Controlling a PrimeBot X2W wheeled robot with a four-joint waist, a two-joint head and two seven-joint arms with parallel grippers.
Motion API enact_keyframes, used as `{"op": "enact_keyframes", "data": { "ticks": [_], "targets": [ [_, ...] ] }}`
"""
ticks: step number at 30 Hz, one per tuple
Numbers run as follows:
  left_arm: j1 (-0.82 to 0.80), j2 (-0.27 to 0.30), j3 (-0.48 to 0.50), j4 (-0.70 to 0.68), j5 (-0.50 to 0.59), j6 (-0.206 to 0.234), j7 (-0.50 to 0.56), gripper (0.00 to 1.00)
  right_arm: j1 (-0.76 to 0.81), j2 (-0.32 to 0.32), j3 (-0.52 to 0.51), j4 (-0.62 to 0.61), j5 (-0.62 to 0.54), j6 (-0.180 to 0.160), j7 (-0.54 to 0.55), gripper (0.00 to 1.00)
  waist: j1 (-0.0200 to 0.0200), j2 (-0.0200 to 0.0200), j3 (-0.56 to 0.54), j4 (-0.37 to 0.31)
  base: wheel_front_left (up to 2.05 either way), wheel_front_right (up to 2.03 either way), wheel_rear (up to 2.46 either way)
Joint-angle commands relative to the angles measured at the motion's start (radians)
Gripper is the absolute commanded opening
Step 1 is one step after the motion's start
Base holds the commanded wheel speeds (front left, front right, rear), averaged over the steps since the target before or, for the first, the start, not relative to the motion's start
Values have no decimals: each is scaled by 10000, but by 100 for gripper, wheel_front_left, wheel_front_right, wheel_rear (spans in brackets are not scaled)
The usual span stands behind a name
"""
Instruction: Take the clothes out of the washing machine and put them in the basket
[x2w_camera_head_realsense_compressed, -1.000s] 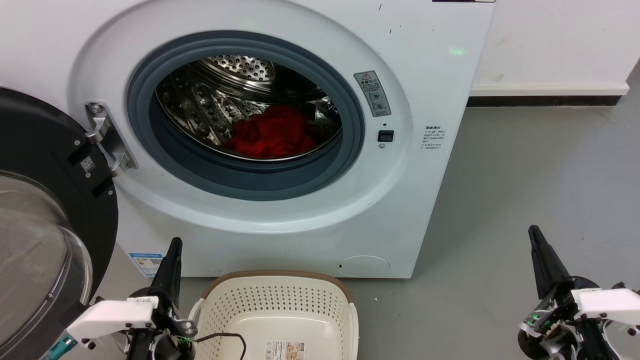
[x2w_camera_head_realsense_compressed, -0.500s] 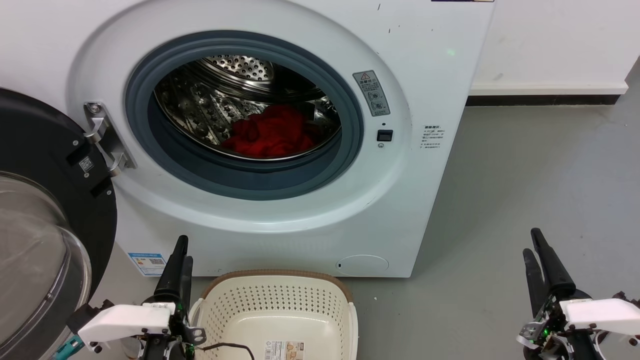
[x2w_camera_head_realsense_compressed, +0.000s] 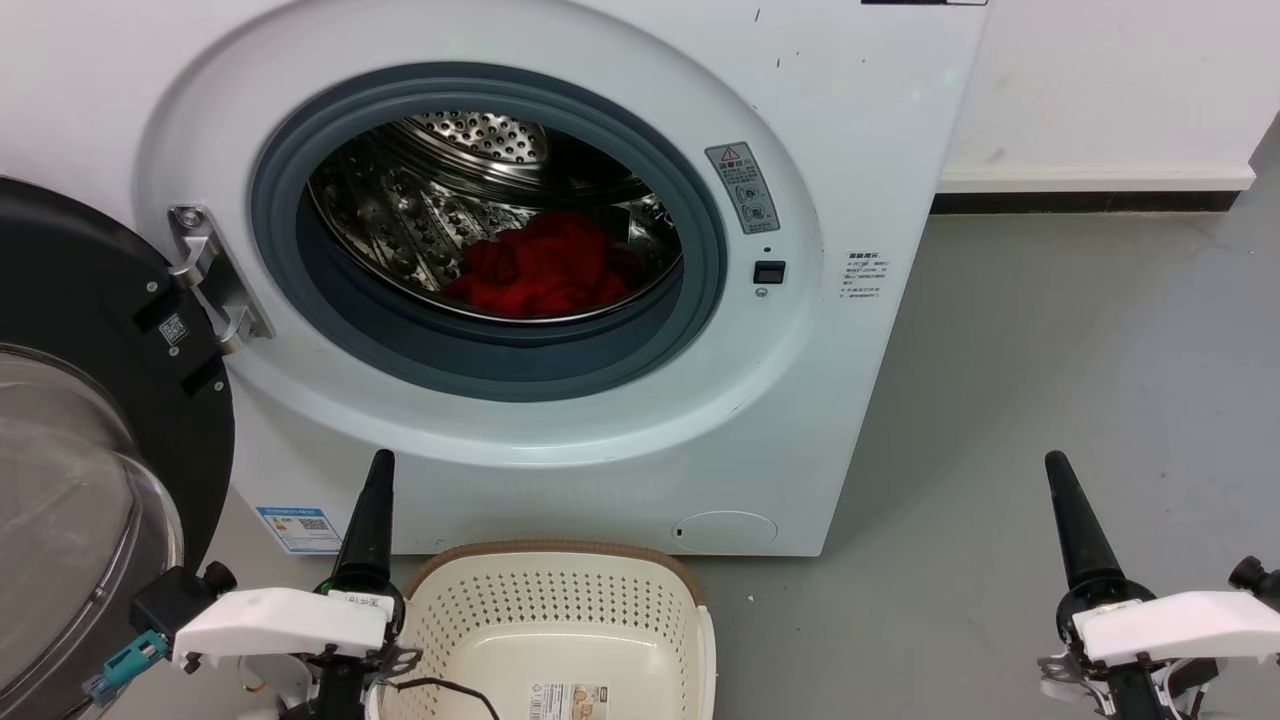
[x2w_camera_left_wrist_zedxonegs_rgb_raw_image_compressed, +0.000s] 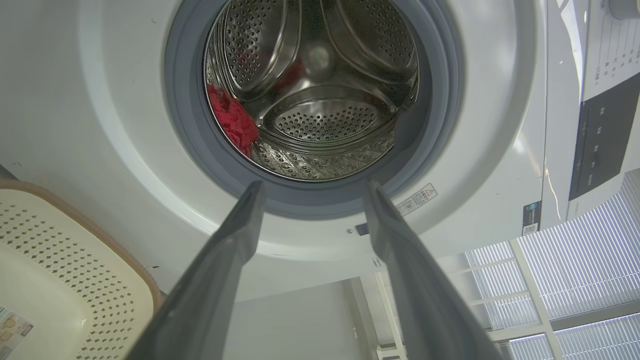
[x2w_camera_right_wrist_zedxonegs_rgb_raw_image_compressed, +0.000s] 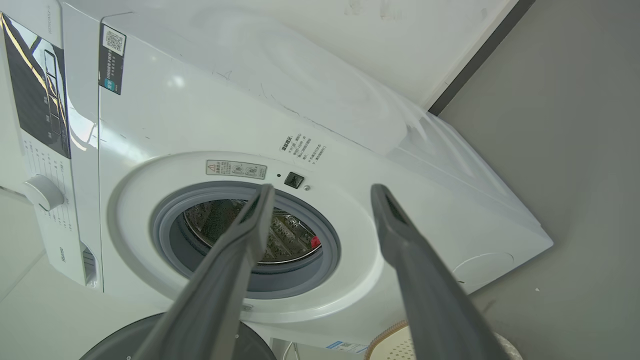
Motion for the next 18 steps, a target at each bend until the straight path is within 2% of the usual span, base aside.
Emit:
{"op": "enact_keyframes", "data": {
  "ticks": [1, 18],
  "targets": [
    [-314, 34, -23, -232, 533, -30, -121, 100, -59, -10, 38, -253, -555, 0, -122, 100, 0, -1, -3, 5, 0, 0, 0],
    [-365, 126, -250, -421, 3636, -38, -706, 100, 201, -7, 73, -334, -3436, 0, -702, 100, 0, -1, -26, 33, 0, 0, 0]
  ]
}}
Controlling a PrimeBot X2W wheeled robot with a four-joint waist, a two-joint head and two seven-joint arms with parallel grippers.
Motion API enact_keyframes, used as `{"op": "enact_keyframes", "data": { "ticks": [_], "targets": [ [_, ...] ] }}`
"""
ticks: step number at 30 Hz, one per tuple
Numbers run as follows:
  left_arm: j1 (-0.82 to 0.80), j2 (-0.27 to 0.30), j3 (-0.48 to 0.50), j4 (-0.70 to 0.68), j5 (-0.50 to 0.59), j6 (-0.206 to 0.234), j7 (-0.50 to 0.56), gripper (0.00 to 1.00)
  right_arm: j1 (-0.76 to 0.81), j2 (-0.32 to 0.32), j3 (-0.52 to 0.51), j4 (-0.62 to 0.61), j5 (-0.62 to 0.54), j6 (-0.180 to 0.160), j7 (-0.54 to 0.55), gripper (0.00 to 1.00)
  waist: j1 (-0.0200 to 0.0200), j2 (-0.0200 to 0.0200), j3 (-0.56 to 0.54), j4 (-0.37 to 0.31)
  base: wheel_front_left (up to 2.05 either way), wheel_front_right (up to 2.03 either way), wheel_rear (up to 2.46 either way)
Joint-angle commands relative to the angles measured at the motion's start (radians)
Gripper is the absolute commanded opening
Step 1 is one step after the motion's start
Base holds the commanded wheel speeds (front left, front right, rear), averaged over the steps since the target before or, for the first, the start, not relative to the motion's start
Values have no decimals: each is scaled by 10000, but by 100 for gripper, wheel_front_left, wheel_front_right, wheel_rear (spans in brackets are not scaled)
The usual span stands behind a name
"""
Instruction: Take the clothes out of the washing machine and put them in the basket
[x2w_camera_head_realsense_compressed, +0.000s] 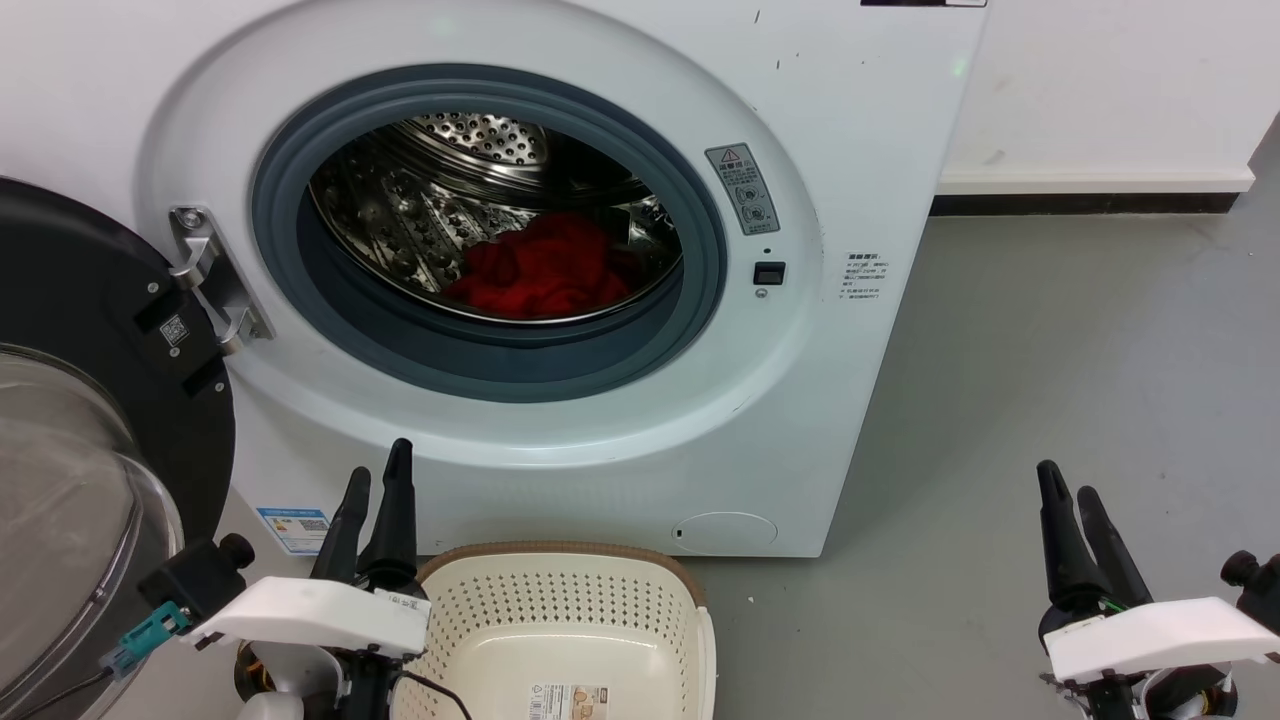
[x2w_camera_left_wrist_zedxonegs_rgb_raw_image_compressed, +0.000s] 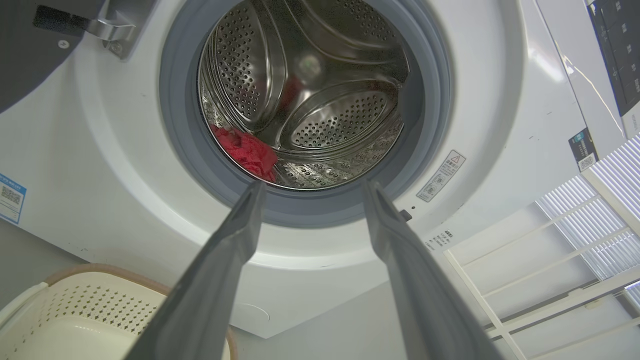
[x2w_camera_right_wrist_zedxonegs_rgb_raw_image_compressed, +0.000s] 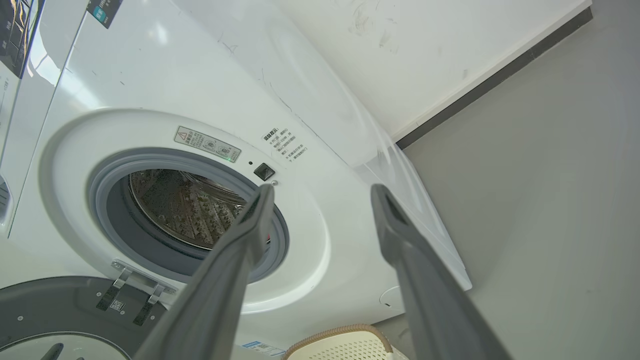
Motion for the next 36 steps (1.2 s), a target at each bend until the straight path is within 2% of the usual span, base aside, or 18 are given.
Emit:
{"op": "enact_keyframes", "data": {
  "ticks": [1, 24, 36],
  "targets": [
    [-323, 85, -13, -161, 275, -39, -91, 100, 13, -6, -6, -169, -286, 0, -77, 100, 0, -1, 4, 2, 0, 0, 0],
    [-468, 195, -194, -57, 3656, -46, -874, 100, 317, -1, 81, -661, -3850, 0, -448, 100, 0, -1, 23, 32, 0, 0, 0],
    [-461, 218, -233, -61, 4982, 17, -1169, 100, 459, 2, 17, -919, -5196, 0, -460, 100, 0, -1, 34, 52, 0, 0, 0]
  ]
}}
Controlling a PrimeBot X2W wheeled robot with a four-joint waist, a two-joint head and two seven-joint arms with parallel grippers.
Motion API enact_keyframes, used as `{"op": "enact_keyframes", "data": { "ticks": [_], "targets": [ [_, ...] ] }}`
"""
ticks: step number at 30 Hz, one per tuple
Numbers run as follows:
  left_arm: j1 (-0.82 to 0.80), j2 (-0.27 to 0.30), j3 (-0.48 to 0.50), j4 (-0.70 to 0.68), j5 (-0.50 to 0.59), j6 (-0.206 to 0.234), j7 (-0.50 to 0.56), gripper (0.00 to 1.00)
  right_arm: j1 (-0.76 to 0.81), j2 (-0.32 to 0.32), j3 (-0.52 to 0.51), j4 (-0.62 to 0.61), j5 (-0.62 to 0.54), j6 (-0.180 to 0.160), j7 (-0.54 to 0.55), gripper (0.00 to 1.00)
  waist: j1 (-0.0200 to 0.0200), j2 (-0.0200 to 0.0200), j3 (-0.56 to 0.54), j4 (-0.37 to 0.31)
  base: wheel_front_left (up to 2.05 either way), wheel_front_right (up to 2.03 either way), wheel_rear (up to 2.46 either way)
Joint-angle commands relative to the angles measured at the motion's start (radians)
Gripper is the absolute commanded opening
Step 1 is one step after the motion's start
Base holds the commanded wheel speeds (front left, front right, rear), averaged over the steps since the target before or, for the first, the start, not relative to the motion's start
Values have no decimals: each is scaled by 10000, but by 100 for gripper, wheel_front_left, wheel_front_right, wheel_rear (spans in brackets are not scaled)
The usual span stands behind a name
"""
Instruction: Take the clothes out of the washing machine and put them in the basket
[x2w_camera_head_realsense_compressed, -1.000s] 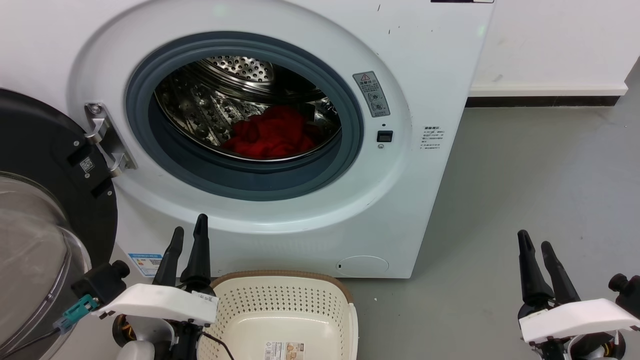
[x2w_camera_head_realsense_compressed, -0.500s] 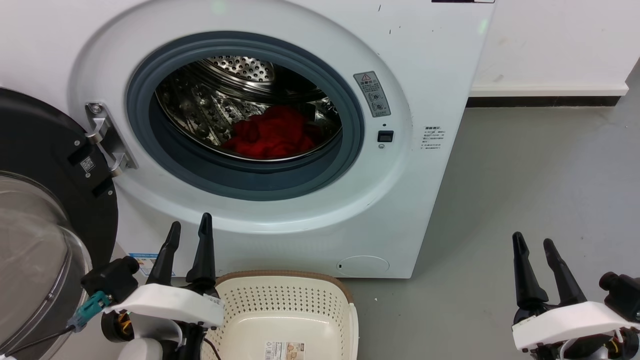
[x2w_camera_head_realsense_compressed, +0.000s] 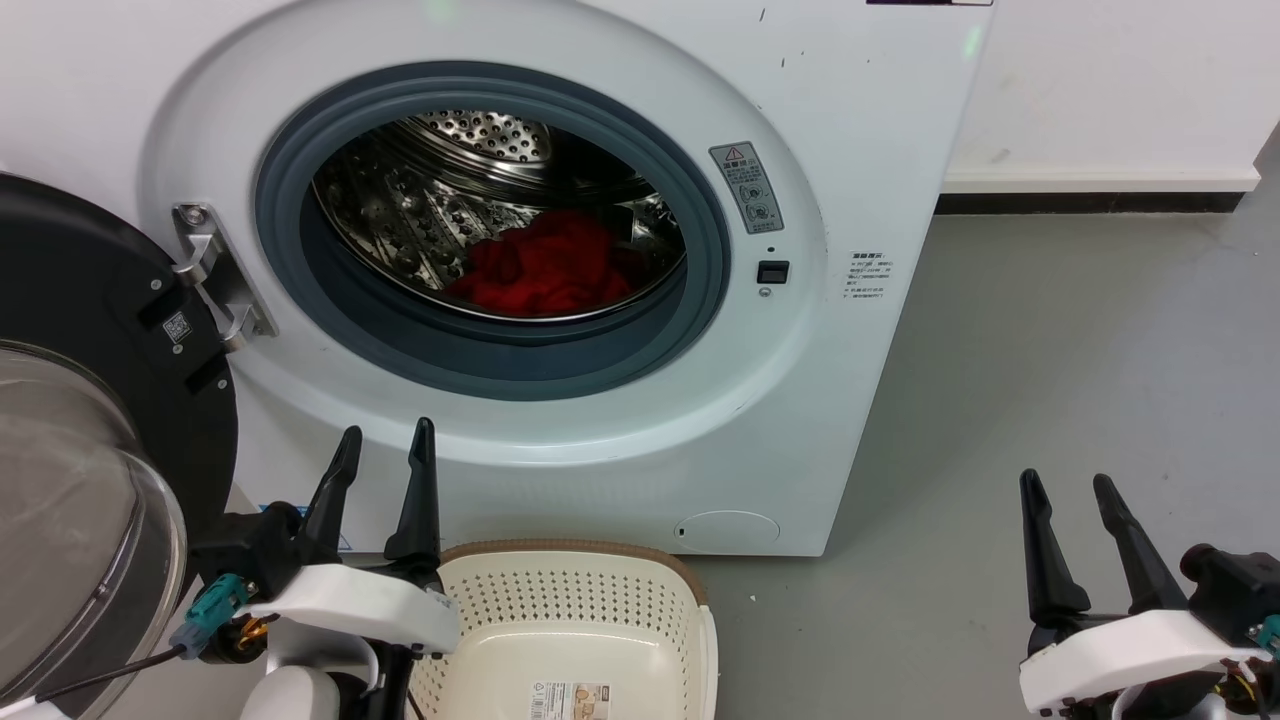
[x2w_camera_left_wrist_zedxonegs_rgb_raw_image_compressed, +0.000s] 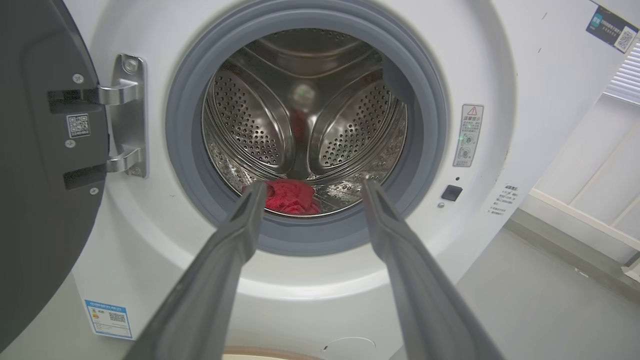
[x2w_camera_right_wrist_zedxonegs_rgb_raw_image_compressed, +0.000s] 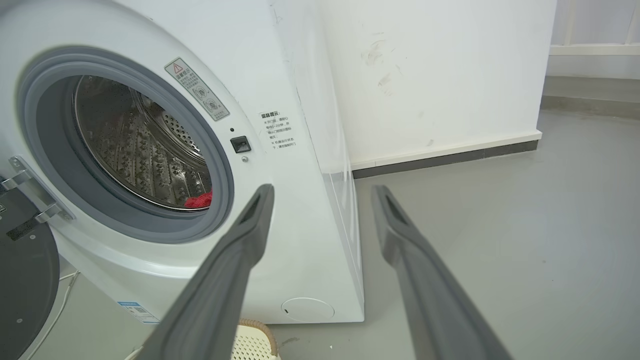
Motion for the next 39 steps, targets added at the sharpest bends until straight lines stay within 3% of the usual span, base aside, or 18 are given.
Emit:
{"op": "enact_keyframes", "data": {
  "ticks": [1, 39],
  "targets": [
    [-153, 72, 2, -75, 234, 29, -86, 100, 81, 4, -15, -148, -263, 0, -41, 100, 0, 1, 0, 1, 0, 0, 0],
    [-229, 7, 46, 571, 3099, 107, -831, 100, 366, 12, -98, -307, -3198, -3, -356, 100, 0, 1, 40, 147, 0, 0, 0]
  ]
}}
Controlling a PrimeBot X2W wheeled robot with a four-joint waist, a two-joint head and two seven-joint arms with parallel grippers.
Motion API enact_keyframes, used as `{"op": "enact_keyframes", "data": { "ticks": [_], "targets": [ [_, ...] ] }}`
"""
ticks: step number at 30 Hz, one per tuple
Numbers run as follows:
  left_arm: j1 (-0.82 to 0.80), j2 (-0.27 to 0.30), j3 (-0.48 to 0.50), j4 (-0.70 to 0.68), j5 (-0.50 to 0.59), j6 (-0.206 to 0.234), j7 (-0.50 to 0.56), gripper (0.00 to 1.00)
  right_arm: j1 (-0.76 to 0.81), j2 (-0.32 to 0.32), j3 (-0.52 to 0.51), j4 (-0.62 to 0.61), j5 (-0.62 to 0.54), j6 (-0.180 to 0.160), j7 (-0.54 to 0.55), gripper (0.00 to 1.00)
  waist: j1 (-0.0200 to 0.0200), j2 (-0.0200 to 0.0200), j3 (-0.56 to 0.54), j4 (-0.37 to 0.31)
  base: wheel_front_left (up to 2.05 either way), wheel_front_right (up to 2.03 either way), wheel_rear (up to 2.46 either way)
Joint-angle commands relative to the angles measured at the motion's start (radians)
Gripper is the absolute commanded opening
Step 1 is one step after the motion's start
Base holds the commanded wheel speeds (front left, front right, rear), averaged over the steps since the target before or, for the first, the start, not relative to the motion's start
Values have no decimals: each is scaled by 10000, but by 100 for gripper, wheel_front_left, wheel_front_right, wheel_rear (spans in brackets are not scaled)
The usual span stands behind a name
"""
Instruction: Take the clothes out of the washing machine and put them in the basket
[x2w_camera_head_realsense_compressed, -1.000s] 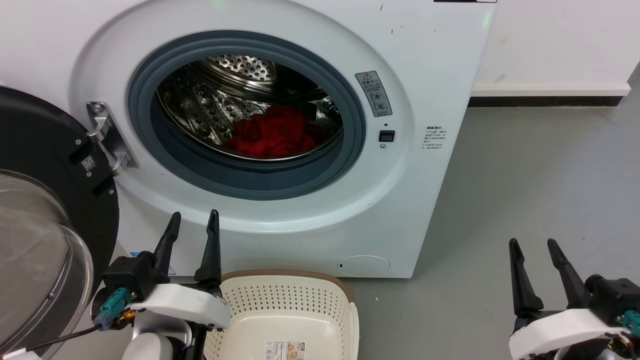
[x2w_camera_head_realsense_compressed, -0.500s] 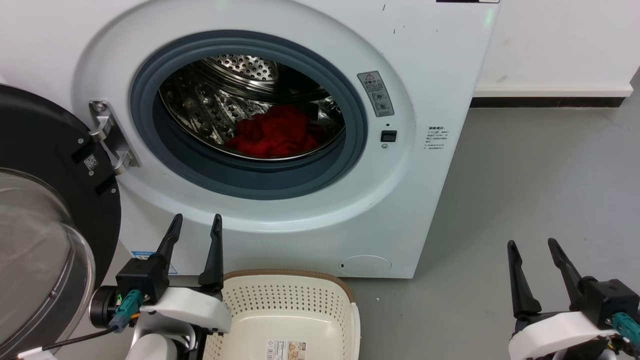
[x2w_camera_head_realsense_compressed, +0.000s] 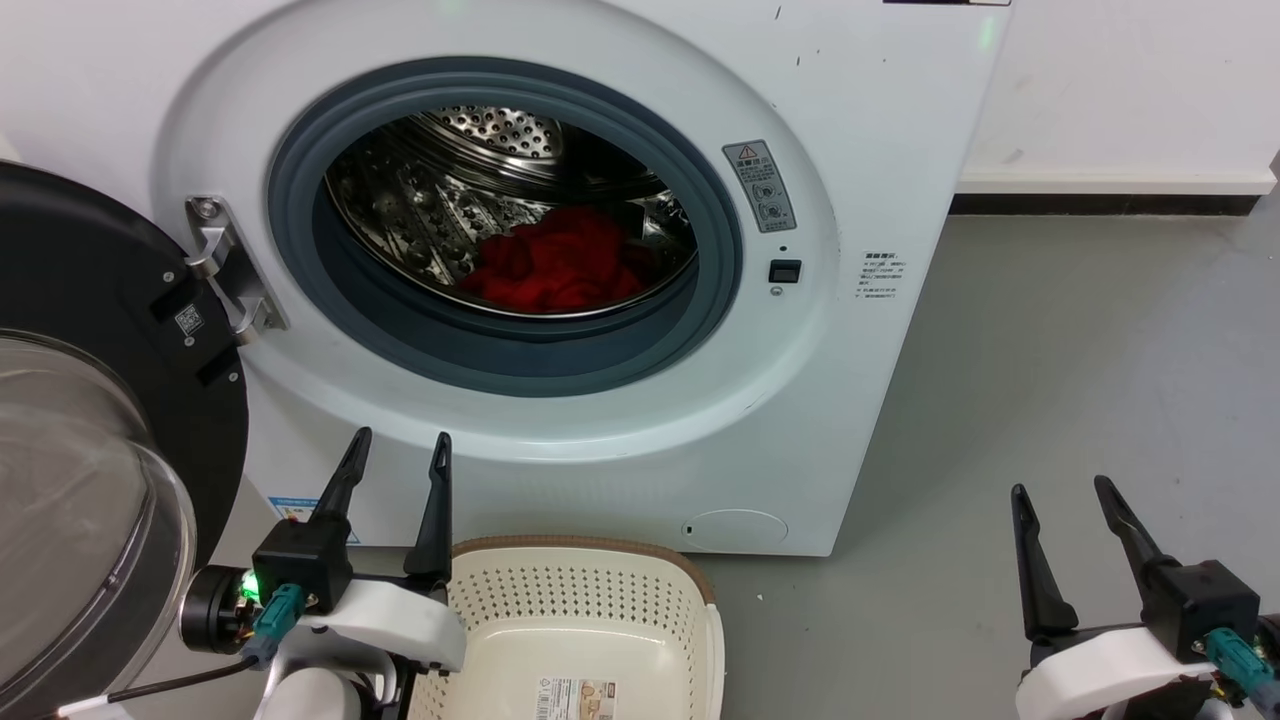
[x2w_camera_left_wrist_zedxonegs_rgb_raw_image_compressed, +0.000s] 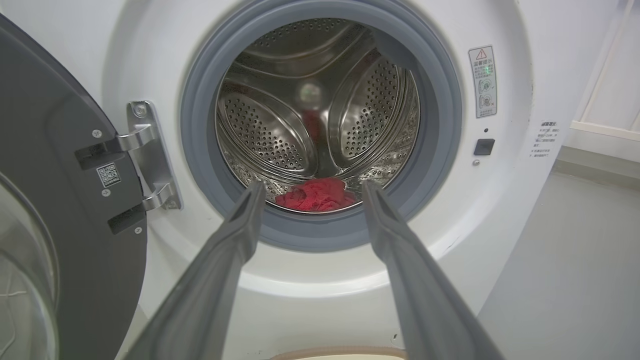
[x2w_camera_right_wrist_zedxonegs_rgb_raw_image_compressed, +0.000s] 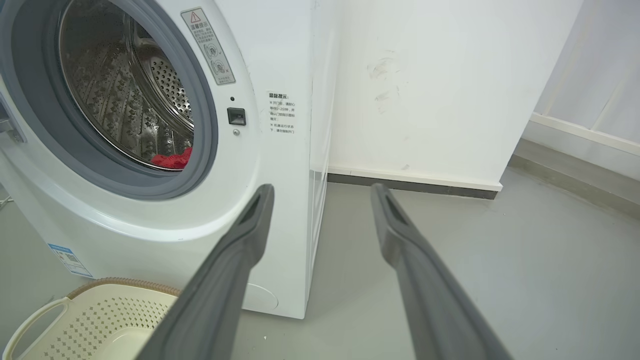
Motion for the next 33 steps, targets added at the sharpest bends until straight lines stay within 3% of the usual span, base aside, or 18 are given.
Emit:
{"op": "enact_keyframes", "data": {
  "ticks": [1, 24, 33],
  "targets": [
    [-152, -6, 3, 35, 201, 18, -76, 100, 133, 13, -18, -67, -247, -7, -57, 100, 0, 0, 8, 5, 0, 0, 0],
    [-195, -107, 176, 172, -5, -25, -71, 100, 19, 13, -26, 134, 6, -7, 50, 100, 0, 0, 98, -20, 0, 0, 0],
    [-569, -104, 349, 326, 41, 18, -71, 100, -367, 13, 142, 34, 48, -7, 28, 100, 0, 0, 637, -263, 0, 0, 0]
  ]
}}
